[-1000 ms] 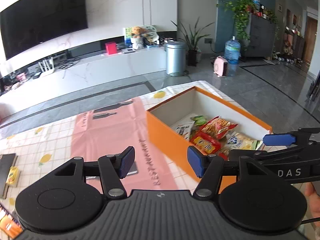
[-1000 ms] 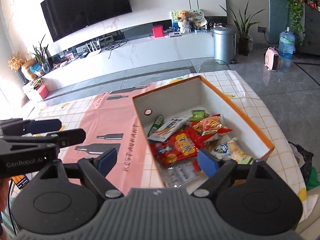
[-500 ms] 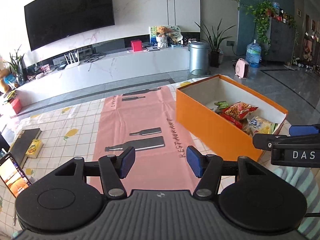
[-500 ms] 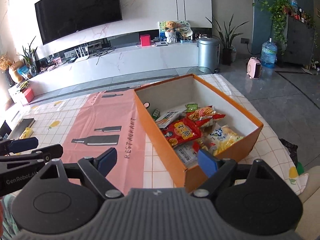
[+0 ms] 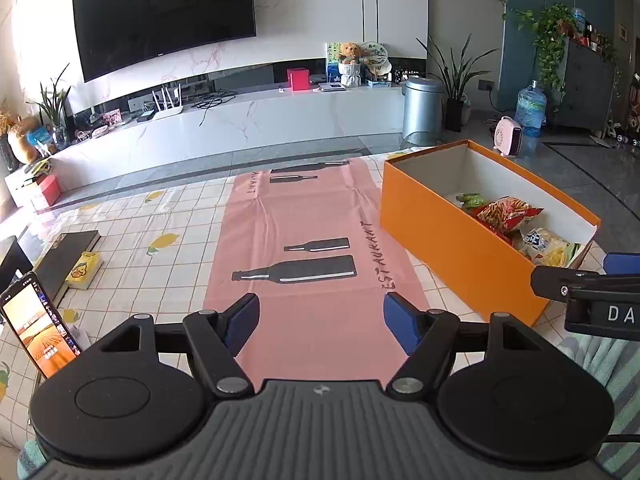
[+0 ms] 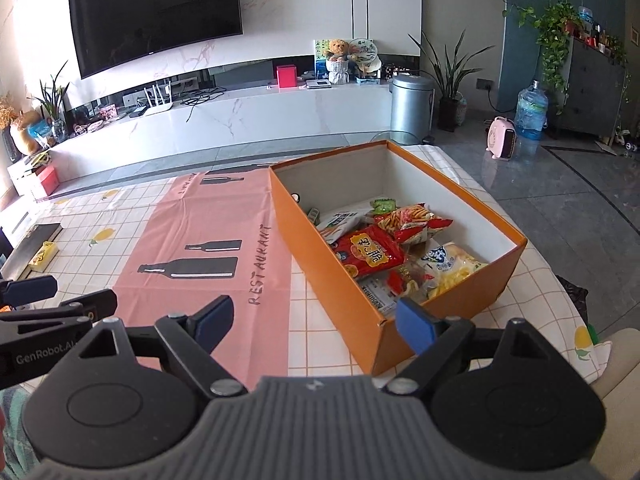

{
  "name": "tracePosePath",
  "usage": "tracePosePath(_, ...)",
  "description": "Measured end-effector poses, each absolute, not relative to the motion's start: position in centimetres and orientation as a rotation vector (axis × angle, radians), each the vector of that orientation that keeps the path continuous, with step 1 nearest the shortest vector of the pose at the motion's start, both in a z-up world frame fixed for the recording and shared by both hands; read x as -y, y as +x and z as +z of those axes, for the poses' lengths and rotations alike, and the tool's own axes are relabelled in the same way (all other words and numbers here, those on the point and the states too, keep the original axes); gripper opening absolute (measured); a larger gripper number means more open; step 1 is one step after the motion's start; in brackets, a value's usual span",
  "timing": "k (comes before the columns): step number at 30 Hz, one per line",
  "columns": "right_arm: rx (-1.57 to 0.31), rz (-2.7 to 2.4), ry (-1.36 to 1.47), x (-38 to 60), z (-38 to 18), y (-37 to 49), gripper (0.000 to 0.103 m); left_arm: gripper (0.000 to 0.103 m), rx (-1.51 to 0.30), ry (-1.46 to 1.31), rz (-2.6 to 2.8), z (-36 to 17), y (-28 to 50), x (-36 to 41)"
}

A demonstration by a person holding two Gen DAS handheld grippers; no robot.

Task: Organize snacks

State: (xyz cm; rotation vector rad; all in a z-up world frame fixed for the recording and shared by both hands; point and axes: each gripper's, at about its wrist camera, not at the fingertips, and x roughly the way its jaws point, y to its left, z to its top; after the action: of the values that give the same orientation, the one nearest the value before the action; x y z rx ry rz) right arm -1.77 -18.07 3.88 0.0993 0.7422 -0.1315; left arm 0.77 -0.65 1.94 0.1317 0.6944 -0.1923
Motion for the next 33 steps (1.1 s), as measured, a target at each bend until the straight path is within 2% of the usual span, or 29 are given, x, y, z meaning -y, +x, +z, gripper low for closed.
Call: tracePosePath(33,-0.753,-0.108,0.087,17.62,3.29,-1.69,0.089,0.087,-0.709,0.154,-0.153,2.11,0.82,0.78)
